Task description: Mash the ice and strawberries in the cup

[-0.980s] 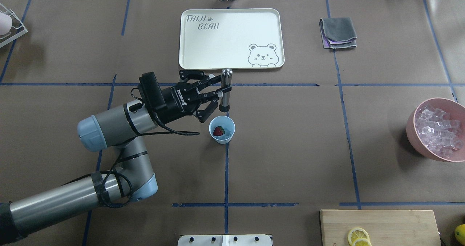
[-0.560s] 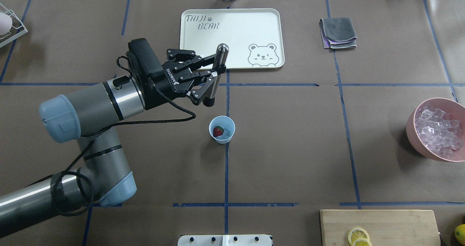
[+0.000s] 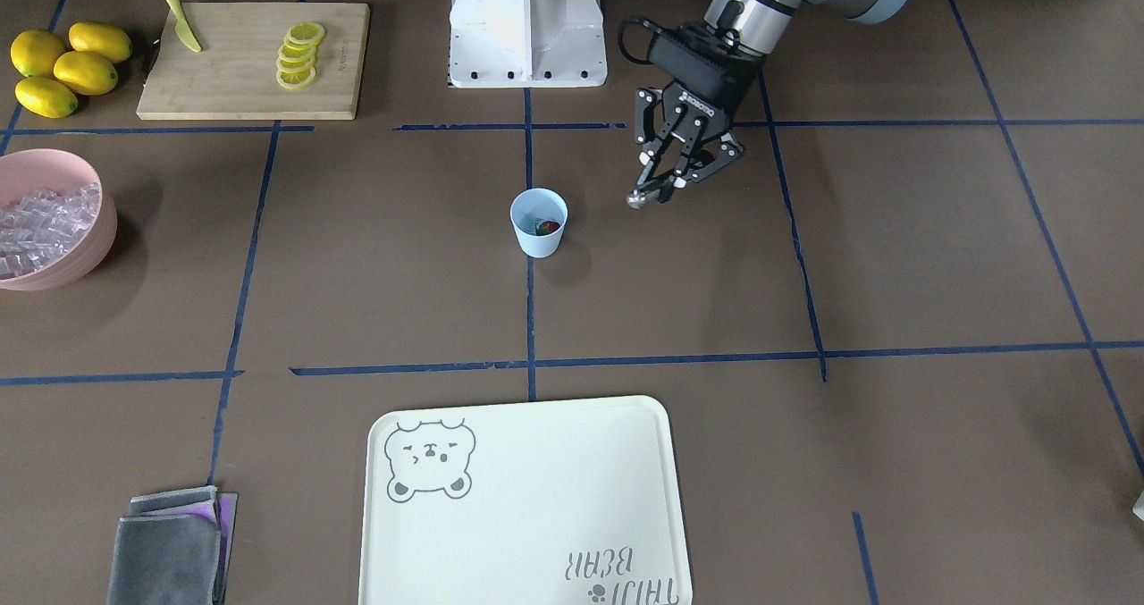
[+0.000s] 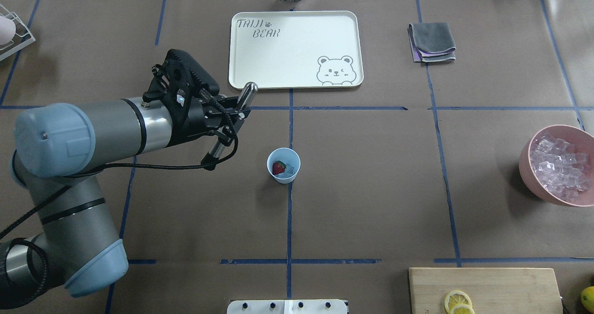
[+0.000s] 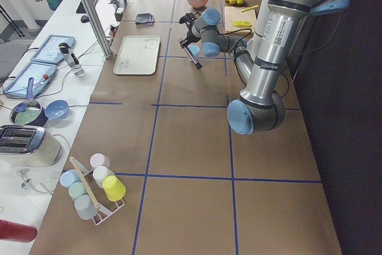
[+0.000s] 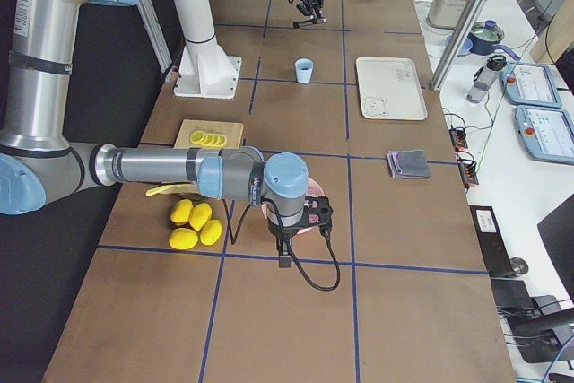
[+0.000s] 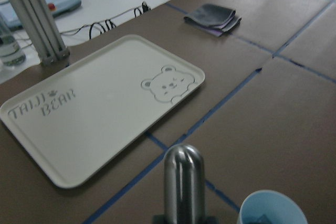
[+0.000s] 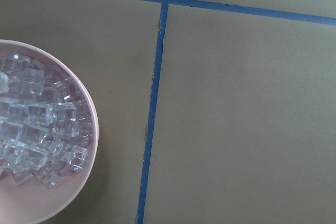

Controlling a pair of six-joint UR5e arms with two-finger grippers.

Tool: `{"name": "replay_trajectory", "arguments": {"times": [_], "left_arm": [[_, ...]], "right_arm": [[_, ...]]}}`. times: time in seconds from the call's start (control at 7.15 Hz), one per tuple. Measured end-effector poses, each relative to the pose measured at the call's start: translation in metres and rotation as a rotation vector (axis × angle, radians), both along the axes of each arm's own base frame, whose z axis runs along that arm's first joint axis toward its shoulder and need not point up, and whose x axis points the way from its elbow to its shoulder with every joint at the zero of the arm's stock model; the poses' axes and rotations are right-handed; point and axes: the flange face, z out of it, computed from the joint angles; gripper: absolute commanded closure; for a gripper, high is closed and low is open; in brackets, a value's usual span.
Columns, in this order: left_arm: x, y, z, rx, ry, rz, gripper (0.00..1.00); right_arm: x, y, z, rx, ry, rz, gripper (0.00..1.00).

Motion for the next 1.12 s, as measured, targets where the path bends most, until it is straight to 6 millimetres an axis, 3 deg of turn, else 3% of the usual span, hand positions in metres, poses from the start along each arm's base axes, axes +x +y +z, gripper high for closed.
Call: {"name": "replay_trajectory", "arguments": {"times": [0.14, 0.28, 0.42, 0.7, 0.84, 1.12], "left_arm": [[-0.028, -0.019, 0.028, -0.158, -0.116, 0.018, 0.84], [-0.066, -0.034, 0.062, -0.319, -0.199, 0.001, 0.85], [-0.108, -0.042, 0.106, -0.458, -0.263, -0.048, 0.91], [-0.182, -0.044, 0.188, -0.631, -0.338, -0.154, 0.92], [-0.208, -0.043, 0.222, -0.675, -0.353, -0.193, 0.92], [-0.232, -0.054, 0.304, -0.709, -0.324, -0.232, 0.92]], "right_arm": [[0.000, 0.000, 0.000, 0.000, 0.000, -0.001, 0.00], [0.000, 0.000, 0.001, 0.000, 0.001, -0.002, 0.00], [0.000, 0.001, 0.001, 0.001, 0.001, -0.003, 0.00], [0.000, 0.001, 0.001, 0.003, 0.001, -0.004, 0.00], [0.000, 0.000, 0.000, 0.004, 0.001, -0.004, 0.00], [0.000, 0.000, 0.000, 0.005, 0.001, -0.004, 0.00]]}}
